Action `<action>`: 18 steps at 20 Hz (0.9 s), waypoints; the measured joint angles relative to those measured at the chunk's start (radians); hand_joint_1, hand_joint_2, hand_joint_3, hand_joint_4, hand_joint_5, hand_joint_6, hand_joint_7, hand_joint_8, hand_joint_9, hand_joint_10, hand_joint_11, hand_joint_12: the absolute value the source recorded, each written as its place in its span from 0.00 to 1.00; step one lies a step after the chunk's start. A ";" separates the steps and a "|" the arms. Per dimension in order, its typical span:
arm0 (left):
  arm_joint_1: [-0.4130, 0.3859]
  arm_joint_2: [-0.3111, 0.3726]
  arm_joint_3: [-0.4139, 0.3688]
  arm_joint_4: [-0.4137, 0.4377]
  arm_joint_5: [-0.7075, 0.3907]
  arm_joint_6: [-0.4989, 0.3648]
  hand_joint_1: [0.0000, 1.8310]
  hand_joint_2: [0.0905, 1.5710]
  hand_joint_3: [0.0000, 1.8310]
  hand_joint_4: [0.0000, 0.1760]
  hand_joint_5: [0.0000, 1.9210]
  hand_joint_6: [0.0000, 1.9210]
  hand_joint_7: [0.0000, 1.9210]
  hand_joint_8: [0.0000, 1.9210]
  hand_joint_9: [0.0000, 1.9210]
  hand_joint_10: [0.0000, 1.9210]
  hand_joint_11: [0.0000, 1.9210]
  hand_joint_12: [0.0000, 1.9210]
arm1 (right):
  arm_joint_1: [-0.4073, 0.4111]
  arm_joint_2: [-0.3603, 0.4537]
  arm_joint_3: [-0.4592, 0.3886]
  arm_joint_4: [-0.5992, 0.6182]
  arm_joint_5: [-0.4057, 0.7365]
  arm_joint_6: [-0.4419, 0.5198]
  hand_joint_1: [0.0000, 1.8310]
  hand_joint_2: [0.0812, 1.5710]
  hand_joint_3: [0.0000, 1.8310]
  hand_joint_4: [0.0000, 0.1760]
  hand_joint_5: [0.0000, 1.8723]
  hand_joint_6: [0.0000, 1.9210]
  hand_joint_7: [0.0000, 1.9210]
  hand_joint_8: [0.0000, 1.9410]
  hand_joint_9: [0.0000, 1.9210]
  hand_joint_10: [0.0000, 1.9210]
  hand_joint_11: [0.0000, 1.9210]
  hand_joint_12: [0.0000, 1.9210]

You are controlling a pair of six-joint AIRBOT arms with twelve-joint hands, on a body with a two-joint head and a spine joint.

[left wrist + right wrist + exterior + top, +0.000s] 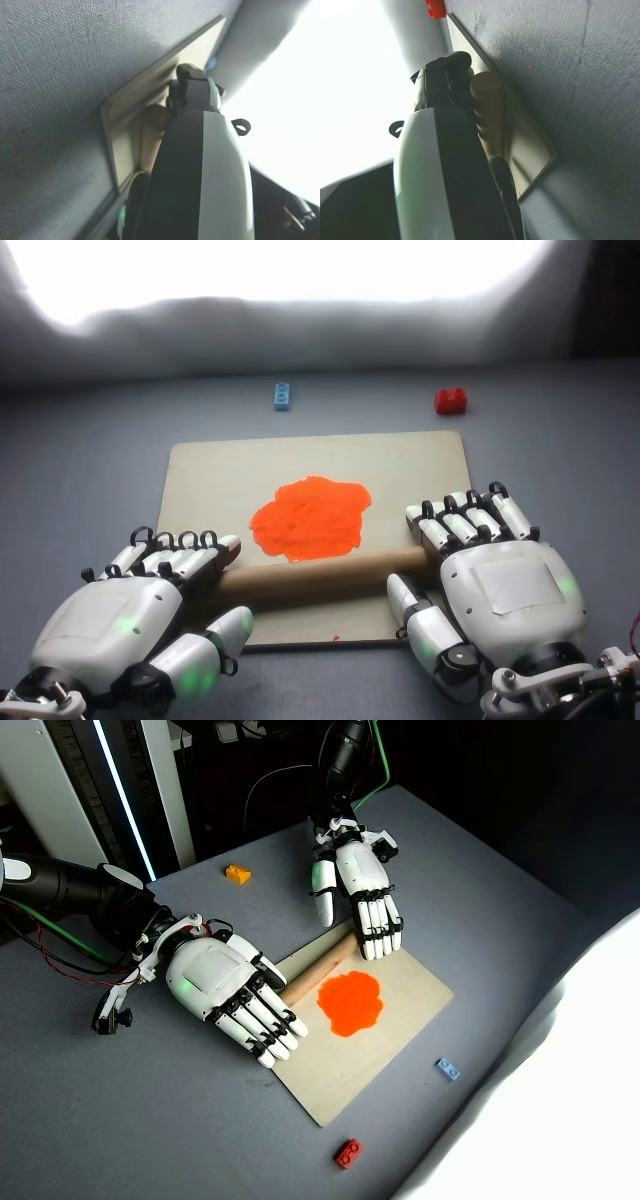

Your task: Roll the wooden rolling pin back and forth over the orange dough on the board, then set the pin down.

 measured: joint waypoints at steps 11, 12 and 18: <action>-0.021 0.002 0.005 0.002 0.001 -0.002 0.00 0.98 0.00 0.00 0.11 0.00 0.14 0.00 0.13 0.00 0.00 0.21 | 0.000 0.001 0.000 -0.016 0.004 0.000 0.00 0.99 0.00 0.00 0.22 0.00 0.20 0.00 0.16 0.00 0.00 0.45; -0.025 0.008 0.005 0.008 0.002 -0.003 0.00 0.98 0.00 0.00 0.12 0.00 0.14 0.00 0.13 0.00 0.00 0.24 | 0.000 0.002 -0.002 -0.018 0.005 0.000 0.00 0.99 0.00 0.00 0.22 0.00 0.21 0.00 0.17 0.00 0.00 0.45; -0.065 0.032 0.005 0.021 0.019 0.005 0.00 0.98 0.00 0.00 0.11 0.00 0.14 0.00 0.13 0.00 0.00 0.24 | 0.008 0.005 -0.004 -0.022 0.007 0.000 0.00 0.99 0.00 0.00 0.21 0.00 0.19 0.00 0.15 0.00 0.00 0.42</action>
